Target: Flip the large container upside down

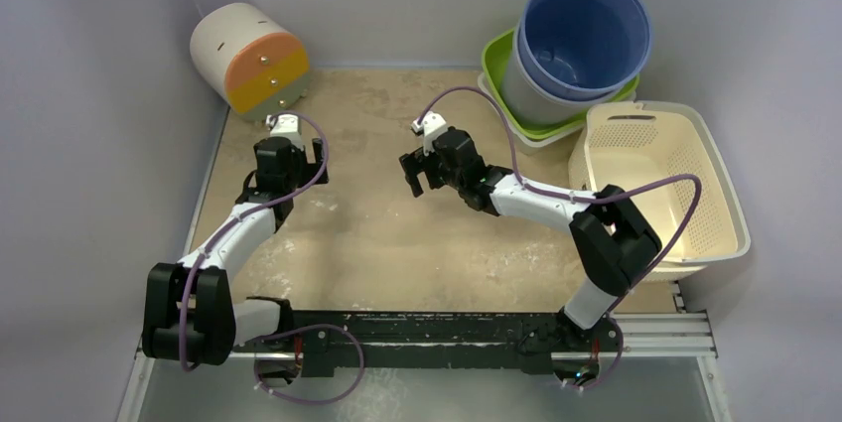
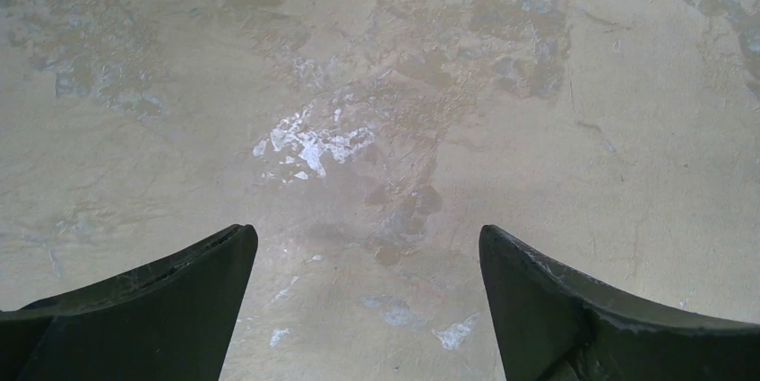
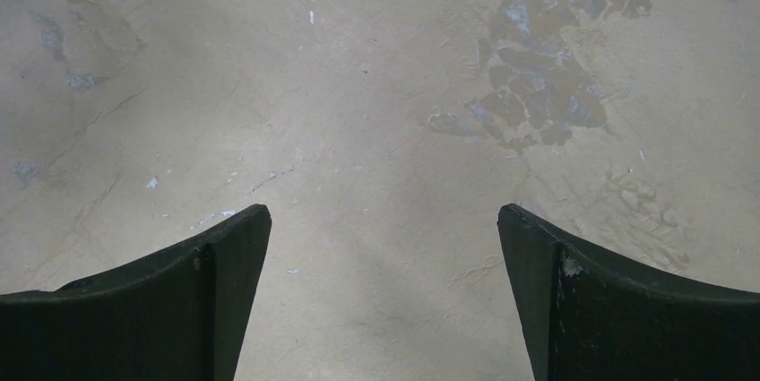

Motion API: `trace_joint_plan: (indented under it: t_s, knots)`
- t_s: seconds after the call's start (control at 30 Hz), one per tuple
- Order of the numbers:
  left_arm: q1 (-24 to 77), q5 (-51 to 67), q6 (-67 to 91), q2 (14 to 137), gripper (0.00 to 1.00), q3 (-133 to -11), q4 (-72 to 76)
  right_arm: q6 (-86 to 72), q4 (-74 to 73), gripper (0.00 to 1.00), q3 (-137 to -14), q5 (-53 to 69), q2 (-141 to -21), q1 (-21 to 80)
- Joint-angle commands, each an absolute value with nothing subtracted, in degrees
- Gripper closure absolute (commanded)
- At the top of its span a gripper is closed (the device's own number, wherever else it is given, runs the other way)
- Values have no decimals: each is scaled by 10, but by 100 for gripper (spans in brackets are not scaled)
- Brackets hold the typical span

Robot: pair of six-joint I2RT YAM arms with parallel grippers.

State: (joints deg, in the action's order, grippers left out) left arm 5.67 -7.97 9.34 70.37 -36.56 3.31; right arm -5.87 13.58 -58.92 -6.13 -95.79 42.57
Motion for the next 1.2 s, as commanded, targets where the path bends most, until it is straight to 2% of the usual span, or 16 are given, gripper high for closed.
trace_joint_plan:
  t_s: [0.0,0.63,0.83,1.17]
  knots:
    - [59,-88,83,688,5,-390,49,-66,146,0,-608,-72,-926,424]
    - [59,-101,78,684,5,-400,29,-24,168,0,-562,-42,-887,424]
    - [59,-97,82,683,5,-406,24,5,77,3,-647,-88,-895,424]
    - [59,-96,98,693,5,-408,15,91,15,6,-798,-162,-799,424]
